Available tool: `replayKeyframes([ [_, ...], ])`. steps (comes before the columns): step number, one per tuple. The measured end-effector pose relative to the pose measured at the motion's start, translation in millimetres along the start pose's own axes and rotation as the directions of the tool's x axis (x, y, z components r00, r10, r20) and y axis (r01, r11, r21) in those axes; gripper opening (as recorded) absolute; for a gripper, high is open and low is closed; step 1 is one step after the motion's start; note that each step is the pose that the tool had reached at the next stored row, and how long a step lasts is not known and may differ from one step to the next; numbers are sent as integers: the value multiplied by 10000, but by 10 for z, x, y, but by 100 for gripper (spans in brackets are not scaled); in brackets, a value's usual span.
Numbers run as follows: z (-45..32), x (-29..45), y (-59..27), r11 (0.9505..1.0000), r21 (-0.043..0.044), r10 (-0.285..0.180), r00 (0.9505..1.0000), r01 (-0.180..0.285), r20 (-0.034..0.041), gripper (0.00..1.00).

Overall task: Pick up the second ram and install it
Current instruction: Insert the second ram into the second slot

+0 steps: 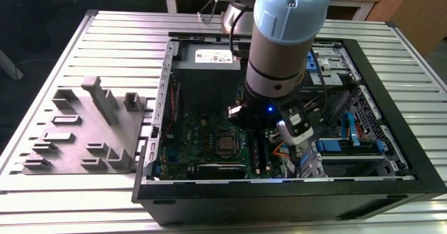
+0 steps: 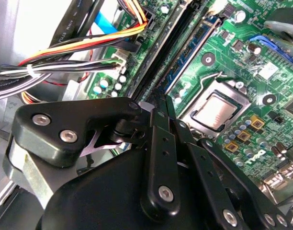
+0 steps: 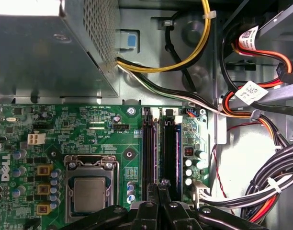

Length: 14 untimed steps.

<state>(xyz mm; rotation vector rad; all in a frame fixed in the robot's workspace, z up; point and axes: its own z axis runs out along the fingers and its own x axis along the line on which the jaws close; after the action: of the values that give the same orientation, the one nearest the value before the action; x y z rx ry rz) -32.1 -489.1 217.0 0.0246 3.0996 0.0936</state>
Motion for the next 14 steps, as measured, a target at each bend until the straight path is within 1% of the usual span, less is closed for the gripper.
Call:
replayKeyframes([
  [14,17,1,-1,10000,-4,1,10000,-1,-2,8],
])
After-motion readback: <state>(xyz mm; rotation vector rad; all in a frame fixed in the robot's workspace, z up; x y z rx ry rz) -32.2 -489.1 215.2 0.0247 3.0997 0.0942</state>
